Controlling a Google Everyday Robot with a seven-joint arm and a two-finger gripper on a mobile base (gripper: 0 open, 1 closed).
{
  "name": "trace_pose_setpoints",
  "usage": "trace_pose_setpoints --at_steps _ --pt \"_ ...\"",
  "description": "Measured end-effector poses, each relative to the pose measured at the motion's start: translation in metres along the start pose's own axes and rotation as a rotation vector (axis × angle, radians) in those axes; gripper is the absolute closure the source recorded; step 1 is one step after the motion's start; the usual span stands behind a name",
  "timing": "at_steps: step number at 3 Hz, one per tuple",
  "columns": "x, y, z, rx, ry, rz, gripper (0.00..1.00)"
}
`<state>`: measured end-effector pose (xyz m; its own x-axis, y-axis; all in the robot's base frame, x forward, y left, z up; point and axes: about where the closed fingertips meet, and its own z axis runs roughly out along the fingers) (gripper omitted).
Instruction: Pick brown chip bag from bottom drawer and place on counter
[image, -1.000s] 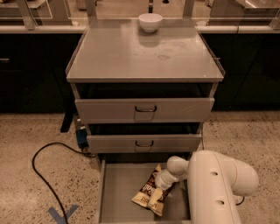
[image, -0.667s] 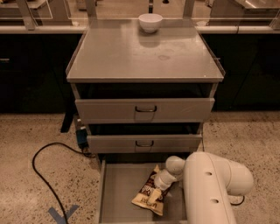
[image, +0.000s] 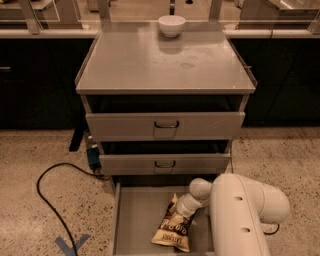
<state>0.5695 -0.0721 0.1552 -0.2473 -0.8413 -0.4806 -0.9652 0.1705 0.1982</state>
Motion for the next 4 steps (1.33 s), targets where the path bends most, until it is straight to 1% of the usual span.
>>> trace_pose_setpoints --at_steps 1,2,3,4 --pt "0.0 0.0 0.0 0.0 0.0 0.0 0.88" --pt "0.0 0.0 0.0 0.0 0.0 0.0 1.0" --pt "-0.011 0.009 -0.011 0.008 -0.012 -0.011 1.0" --pt "-0.041 0.023 -0.057 0.072 -0.075 -0.061 1.0"
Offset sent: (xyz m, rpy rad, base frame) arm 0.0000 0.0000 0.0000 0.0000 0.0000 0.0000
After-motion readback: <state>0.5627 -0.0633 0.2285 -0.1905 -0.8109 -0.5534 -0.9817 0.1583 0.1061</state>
